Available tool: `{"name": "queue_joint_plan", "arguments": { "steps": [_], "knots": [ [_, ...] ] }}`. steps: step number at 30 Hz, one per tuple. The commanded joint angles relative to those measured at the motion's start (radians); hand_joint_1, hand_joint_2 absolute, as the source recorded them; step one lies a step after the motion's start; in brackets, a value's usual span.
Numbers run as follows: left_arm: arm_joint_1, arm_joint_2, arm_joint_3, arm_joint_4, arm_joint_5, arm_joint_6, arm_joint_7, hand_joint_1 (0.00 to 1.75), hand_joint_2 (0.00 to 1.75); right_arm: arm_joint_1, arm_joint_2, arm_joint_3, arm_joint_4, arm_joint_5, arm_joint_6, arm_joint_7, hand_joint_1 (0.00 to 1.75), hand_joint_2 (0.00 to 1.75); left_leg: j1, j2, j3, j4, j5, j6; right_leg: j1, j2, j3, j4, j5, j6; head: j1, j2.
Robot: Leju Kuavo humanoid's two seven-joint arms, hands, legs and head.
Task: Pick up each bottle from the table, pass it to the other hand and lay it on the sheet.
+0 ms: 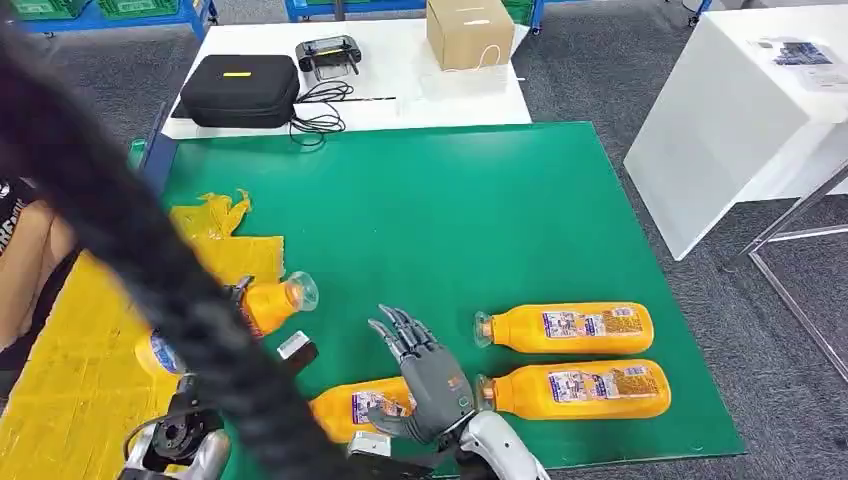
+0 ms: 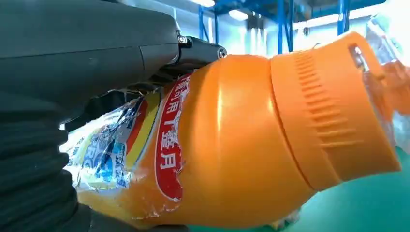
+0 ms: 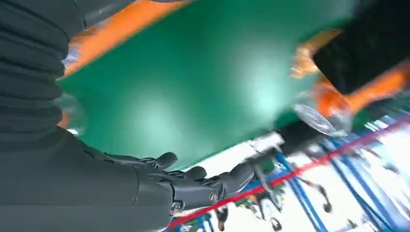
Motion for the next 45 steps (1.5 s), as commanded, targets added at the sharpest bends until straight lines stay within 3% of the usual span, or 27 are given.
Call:
{"name": "queue_joint_plan", "arguments": {
  "steps": [1,8,16,17,18,19,25,26,27,30,32,36,37,40,45],
  "knots": [
    [-0.277,-0.085,-0.024,0.559,0.009,0.052,0.016,1.75,1.75,-0.011,-0.103,0.054,0.046,0.047,0.003,0.048,0.00,1.75,0.001,-0.007,0.004,-0.001,0.001,0.001,0.002,-0.008,0.008,-0.004,0.000,0.000,0.000,0.000],
    [-0.283,-0.083,-0.024,0.579,0.008,0.044,0.025,1.75,1.75,-0.023,-0.111,0.064,0.049,0.059,0.041,0.066,0.00,1.75,-0.001,-0.001,0.002,0.000,0.000,0.001,0.000,-0.001,0.003,-0.001,0.000,0.001,0.000,0.000],
    [-0.420,-0.081,0.056,0.801,0.047,0.099,0.043,1.75,1.75,-0.179,-0.184,0.105,0.145,0.139,0.166,0.115,0.00,1.75,0.000,0.002,0.001,0.001,0.001,0.001,0.001,0.001,0.002,-0.001,0.003,0.001,0.000,0.000],
    [-0.431,-0.079,0.060,0.809,0.044,0.109,0.049,0.75,1.75,-0.192,-0.192,0.110,0.149,0.141,0.179,0.112,0.00,1.75,0.000,0.001,0.000,0.001,0.001,0.001,0.000,0.001,0.002,-0.001,0.003,0.001,0.000,0.000],
    [-0.436,-0.078,0.064,0.811,0.042,0.127,0.053,0.09,1.75,-0.202,-0.199,0.118,0.152,0.139,0.195,0.107,0.00,1.75,0.000,0.001,0.000,0.000,0.002,0.002,0.000,0.000,0.001,-0.001,0.002,0.001,0.000,0.000],
    [-0.438,-0.078,0.067,0.812,0.043,0.136,0.051,0.00,1.75,-0.207,-0.204,0.124,0.153,0.138,0.203,0.104,0.00,1.75,0.000,0.001,0.001,0.001,0.002,0.002,0.001,0.000,0.002,-0.001,0.003,0.001,0.000,0.000],
    [-0.412,-0.103,0.078,0.772,0.052,0.164,0.000,0.00,1.75,-0.253,-0.225,0.160,0.229,0.160,0.259,0.153,0.00,1.75,-0.001,0.000,0.001,0.000,0.004,0.002,0.000,-0.001,0.003,-0.001,0.003,0.003,0.000,0.000],
    [-0.403,-0.110,0.085,0.753,0.071,0.160,-0.025,0.00,1.75,-0.256,-0.226,0.165,0.248,0.167,0.264,0.161,0.07,1.75,-0.001,0.000,0.001,0.000,0.004,0.002,0.000,-0.001,0.002,-0.001,0.003,0.003,0.000,0.000],
    [-0.397,-0.112,0.078,0.734,0.067,0.164,-0.025,0.00,0.00,-0.258,-0.228,0.169,0.263,0.174,0.266,0.168,0.21,1.75,0.000,0.000,0.002,0.000,0.003,0.002,0.000,-0.001,0.004,-0.002,0.002,0.003,0.000,0.000],
    [-0.377,-0.118,0.061,0.672,0.081,0.159,-0.049,0.00,0.00,-0.278,-0.235,0.192,0.311,0.185,0.277,0.170,1.36,1.75,-0.001,0.000,-0.001,0.000,0.004,0.002,-0.001,0.000,0.002,-0.001,0.003,0.003,0.000,0.000],
    [-0.342,-0.139,0.094,0.594,0.247,0.124,-0.193,0.00,0.00,-0.294,-0.235,0.206,0.344,0.185,0.282,0.169,1.71,1.75,-0.001,0.000,-0.001,0.000,0.003,0.002,-0.001,0.000,0.002,-0.001,0.003,0.003,0.000,0.000],
    [-0.236,-0.152,0.054,0.340,0.511,0.085,-0.404,0.00,0.00,-0.320,-0.216,0.209,0.383,0.178,0.280,0.163,1.75,1.75,-0.001,0.000,-0.001,0.001,0.004,0.002,-0.001,-0.001,0.002,-0.001,0.003,0.003,0.000,0.000],
    [-0.181,-0.152,0.034,0.203,0.634,0.030,-0.463,0.00,1.75,-0.328,-0.203,0.203,0.398,0.160,0.275,0.153,1.75,1.75,-0.001,0.001,-0.002,0.001,0.004,0.002,-0.001,0.001,0.000,-0.001,0.004,0.003,0.000,0.000],
    [-0.102,-0.139,-0.011,0.001,0.767,-0.025,-0.503,0.00,1.75,-0.332,-0.177,0.184,0.410,0.137,0.245,0.140,1.75,1.75,-0.002,0.002,-0.002,0.000,0.004,0.002,-0.001,0.001,0.000,-0.001,0.003,0.003,0.000,0.000],
    [-0.094,-0.130,-0.016,-0.015,0.769,-0.031,-0.495,0.00,1.75,-0.331,-0.177,0.187,0.403,0.138,0.249,0.141,1.75,1.75,-0.001,0.002,0.000,0.001,0.003,0.001,0.000,0.001,0.002,-0.001,0.003,0.003,0.000,0.000]
  ]
}}
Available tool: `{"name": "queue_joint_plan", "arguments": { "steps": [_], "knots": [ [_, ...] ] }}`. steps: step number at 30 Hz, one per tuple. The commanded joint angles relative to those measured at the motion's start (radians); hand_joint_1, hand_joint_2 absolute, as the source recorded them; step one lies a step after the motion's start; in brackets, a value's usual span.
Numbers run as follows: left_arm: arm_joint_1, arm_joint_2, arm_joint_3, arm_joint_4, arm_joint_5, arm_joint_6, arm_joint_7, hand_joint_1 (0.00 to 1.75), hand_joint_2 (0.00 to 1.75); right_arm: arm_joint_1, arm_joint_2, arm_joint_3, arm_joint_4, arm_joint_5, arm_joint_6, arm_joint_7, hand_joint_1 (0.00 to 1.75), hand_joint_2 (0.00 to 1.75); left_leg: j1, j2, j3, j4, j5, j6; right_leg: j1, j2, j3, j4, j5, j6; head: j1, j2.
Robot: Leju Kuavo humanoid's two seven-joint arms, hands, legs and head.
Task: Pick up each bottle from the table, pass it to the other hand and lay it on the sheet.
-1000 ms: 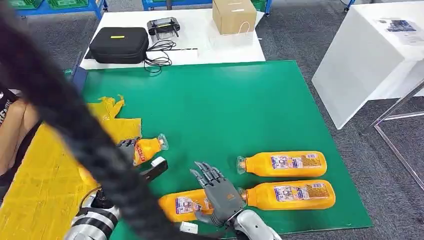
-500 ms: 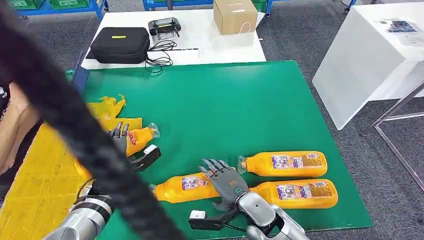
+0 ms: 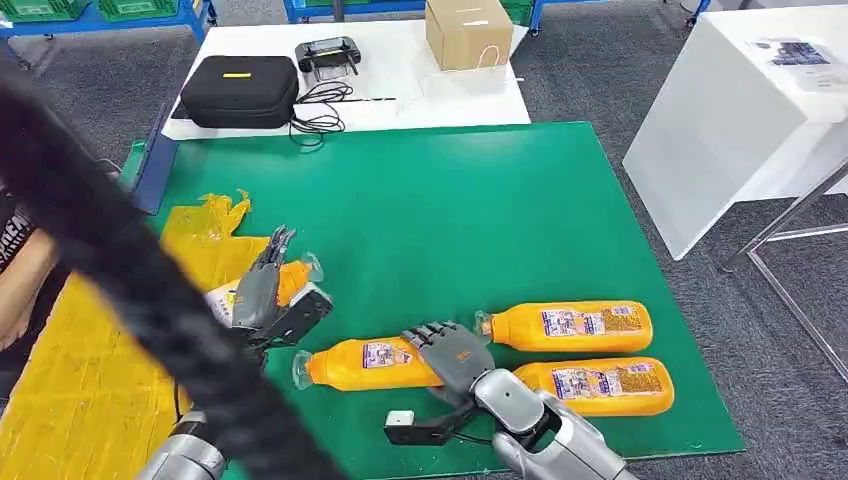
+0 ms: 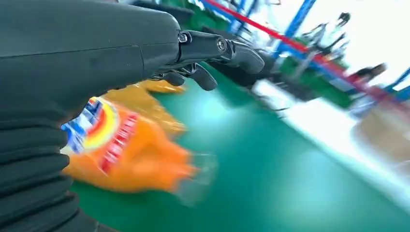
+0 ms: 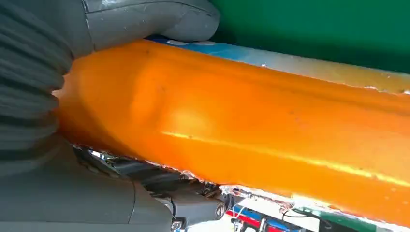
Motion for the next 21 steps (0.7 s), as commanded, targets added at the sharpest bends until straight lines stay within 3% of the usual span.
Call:
{"name": "queue_joint_plan", "arguments": {
  "steps": [1,4,6,10,16,17,21],
  "knots": [
    [0.094,0.015,-0.049,-0.285,0.042,-0.036,0.001,0.00,1.75,-0.039,0.019,0.027,0.129,-0.010,0.003,-0.006,1.75,1.75,0.001,0.001,0.001,0.000,-0.001,0.000,0.001,0.000,0.002,-0.001,0.000,-0.001,0.000,0.000],
    [0.090,0.009,-0.047,-0.277,0.084,-0.043,-0.030,0.00,1.75,-0.030,0.025,0.012,0.121,-0.028,-0.013,-0.013,1.75,1.75,0.001,0.001,0.001,0.000,-0.001,0.000,0.001,0.000,0.002,-0.001,0.000,-0.001,0.000,0.000],
    [0.141,0.011,-0.059,-0.392,0.134,-0.041,-0.067,0.00,1.75,0.006,0.064,-0.046,0.074,-0.079,-0.086,-0.033,1.75,1.75,0.002,0.001,0.002,0.000,-0.001,-0.001,0.002,0.000,0.003,-0.002,0.000,-0.001,0.000,0.000],
    [0.240,0.016,-0.052,-0.588,0.418,-0.253,-0.050,0.00,1.75,0.124,0.144,-0.173,-0.124,-0.148,-0.248,-0.086,1.75,1.75,0.001,0.001,0.001,0.001,-0.002,-0.001,0.001,0.001,0.001,0.000,-0.001,-0.001,0.000,0.000],
    [0.278,0.012,-0.008,-0.576,0.825,-0.541,-0.012,0.00,1.75,0.223,0.196,-0.290,-0.235,-0.260,-0.440,-0.217,1.75,1.75,0.001,0.000,-0.002,0.000,-0.002,-0.001,0.001,-0.001,-0.001,0.000,-0.002,-0.001,0.000,0.000],
    [0.286,0.016,-0.004,-0.576,0.858,-0.564,-0.013,0.00,1.75,0.238,0.204,-0.307,-0.248,-0.294,-0.469,-0.248,1.75,1.75,0.003,0.001,0.003,0.001,-0.006,-0.001,0.003,-0.001,0.004,-0.001,-0.004,-0.002,0.000,0.000],
    [0.293,0.021,-0.012,-0.580,0.865,-0.571,-0.014,0.00,1.75,0.257,0.215,-0.328,-0.263,-0.352,-0.500,-0.298,1.75,1.75,0.000,-0.001,-0.004,0.000,-0.002,0.000,0.000,-0.001,-0.002,0.000,-0.002,0.000,0.000,0.000]
  ]
}}
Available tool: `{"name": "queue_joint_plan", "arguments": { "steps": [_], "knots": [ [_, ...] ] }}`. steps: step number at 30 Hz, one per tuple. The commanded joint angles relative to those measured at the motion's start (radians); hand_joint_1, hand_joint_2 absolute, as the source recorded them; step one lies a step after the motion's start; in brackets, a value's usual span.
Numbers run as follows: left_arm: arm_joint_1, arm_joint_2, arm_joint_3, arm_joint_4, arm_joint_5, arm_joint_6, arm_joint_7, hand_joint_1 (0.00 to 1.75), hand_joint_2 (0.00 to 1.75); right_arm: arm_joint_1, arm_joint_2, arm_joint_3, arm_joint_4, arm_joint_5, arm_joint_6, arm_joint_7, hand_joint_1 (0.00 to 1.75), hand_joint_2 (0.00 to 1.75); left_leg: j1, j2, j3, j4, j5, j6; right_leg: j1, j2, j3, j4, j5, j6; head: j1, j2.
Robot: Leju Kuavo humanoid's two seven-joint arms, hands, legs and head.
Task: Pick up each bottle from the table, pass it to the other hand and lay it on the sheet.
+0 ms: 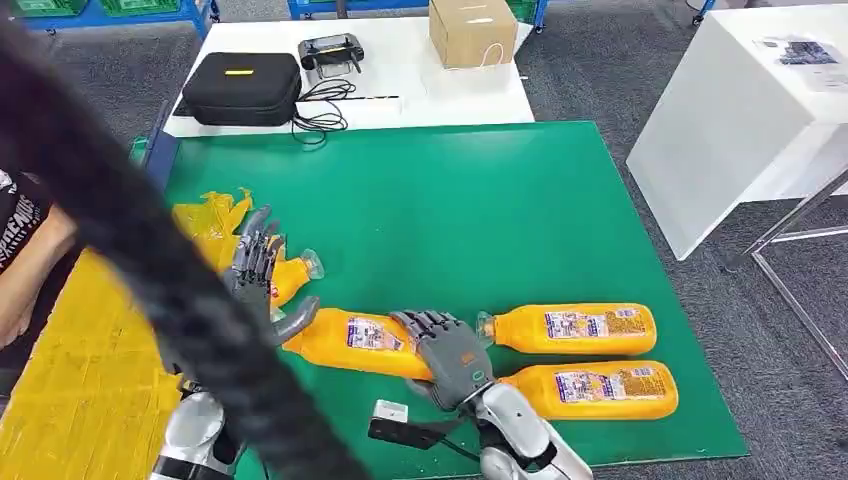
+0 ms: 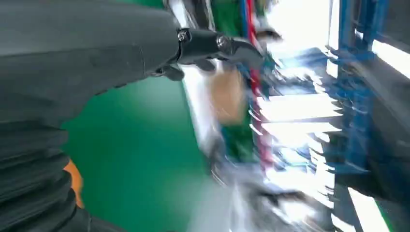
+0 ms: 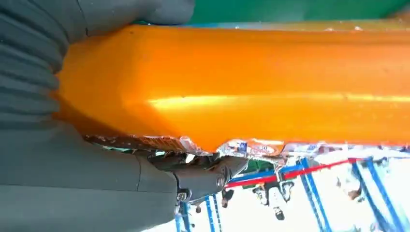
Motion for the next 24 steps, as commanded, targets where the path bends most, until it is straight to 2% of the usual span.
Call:
{"name": "queue_joint_plan", "arguments": {
  "steps": [1,6,11,24],
  "knots": [
    [0.055,0.021,0.023,-0.024,0.089,-0.067,0.018,0.00,1.75,0.071,0.082,-0.149,-0.117,-0.124,-0.119,-0.106,1.75,1.75,-0.001,0.003,0.002,0.000,-0.001,0.000,0.000,0.002,0.001,0.000,0.000,-0.001,0.000,0.000],
    [0.048,0.024,0.016,0.008,0.119,-0.058,0.027,0.00,1.75,0.068,0.107,-0.169,-0.103,-0.195,-0.141,-0.159,1.75,1.75,0.000,0.003,0.002,0.000,-0.001,0.000,0.000,0.002,0.002,0.000,0.000,-0.001,0.000,0.000],
    [0.048,0.024,0.016,0.008,0.119,-0.058,0.027,0.00,1.75,0.068,0.107,-0.169,-0.103,-0.195,-0.141,-0.159,1.75,1.75,0.002,0.002,0.005,0.000,-0.002,0.000,0.002,-0.001,0.004,-0.002,-0.001,-0.002,0.000,0.000],
    [0.068,0.036,0.009,-0.007,0.146,-0.070,0.028,0.00,1.75,0.051,0.119,-0.170,-0.050,-0.232,-0.132,-0.176,1.75,1.75,0.000,0.004,0.003,-0.001,-0.001,0.000,0.000,0.001,0.002,-0.001,0.000,-0.001,0.000,0.000]
  ]
}}
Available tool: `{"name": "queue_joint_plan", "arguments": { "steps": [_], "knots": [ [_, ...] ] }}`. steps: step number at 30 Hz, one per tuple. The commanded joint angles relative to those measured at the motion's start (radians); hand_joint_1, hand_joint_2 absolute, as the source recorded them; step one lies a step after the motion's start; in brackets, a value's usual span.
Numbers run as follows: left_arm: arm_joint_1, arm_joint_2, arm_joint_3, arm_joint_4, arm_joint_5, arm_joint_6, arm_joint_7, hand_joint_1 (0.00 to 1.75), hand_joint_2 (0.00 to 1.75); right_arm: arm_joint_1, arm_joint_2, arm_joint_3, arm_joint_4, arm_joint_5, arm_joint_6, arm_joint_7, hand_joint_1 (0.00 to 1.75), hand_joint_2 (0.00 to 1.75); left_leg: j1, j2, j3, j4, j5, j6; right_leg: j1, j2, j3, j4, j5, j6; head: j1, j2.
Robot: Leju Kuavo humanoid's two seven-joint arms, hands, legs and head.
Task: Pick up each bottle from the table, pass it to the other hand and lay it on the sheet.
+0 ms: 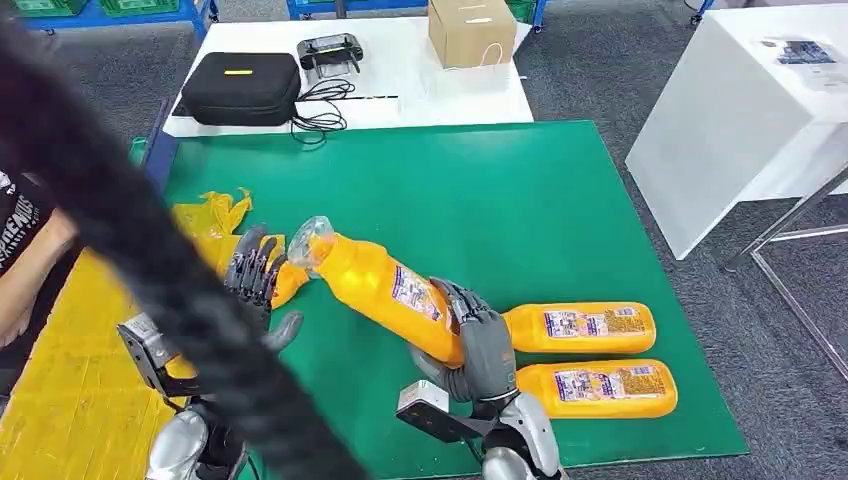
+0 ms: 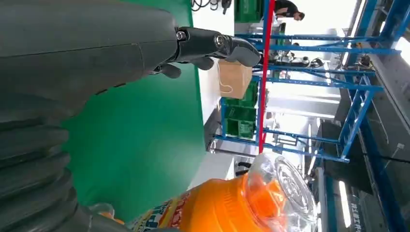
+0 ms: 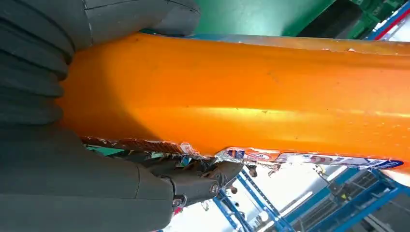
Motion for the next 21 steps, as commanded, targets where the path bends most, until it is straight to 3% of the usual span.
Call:
{"name": "queue_joint_plan", "arguments": {
  "steps": [1,2,8,14,21],
  "knots": [
    [0.003,0.024,-0.006,0.038,0.017,-0.011,0.003,0.00,1.75,-0.037,0.019,-0.028,0.061,-0.032,0.009,-0.018,1.75,1.75,0.000,0.001,0.002,-0.001,-0.001,0.000,0.000,0.001,0.002,-0.001,0.000,-0.001,0.000,0.000],
    [0.005,0.023,-0.003,0.038,0.021,-0.009,0.002,0.00,1.75,-0.038,0.021,-0.030,0.062,-0.038,0.007,-0.019,1.75,1.75,0.003,0.003,0.007,0.000,-0.003,-0.001,0.003,0.002,0.007,-0.003,-0.001,-0.002,0.000,0.000],
    [-0.004,0.023,-0.028,0.044,0.044,-0.047,0.003,0.00,1.75,-0.064,0.025,-0.006,0.093,-0.067,0.044,-0.040,1.75,1.75,0.001,0.002,0.003,-0.001,-0.001,0.000,0.001,0.001,0.003,-0.001,0.000,-0.001,0.000,0.000],
    [-0.068,0.018,-0.133,0.110,0.046,-0.084,0.011,0.00,1.75,-0.144,0.077,0.092,0.219,-0.125,0.055,-0.142,1.75,1.75,0.001,0.001,0.002,0.000,0.000,0.000,0.001,0.000,0.002,-0.001,0.000,-0.001,0.000,0.000],
    [-0.101,0.022,-0.160,0.157,0.061,-0.074,0.007,0.00,1.75,-0.186,0.085,0.200,0.312,-0.128,0.074,-0.151,1.75,1.75,0.002,0.002,0.005,-0.001,-0.001,-0.001,0.002,0.001,0.005,-0.002,0.000,-0.001,0.000,0.000]
  ]
}}
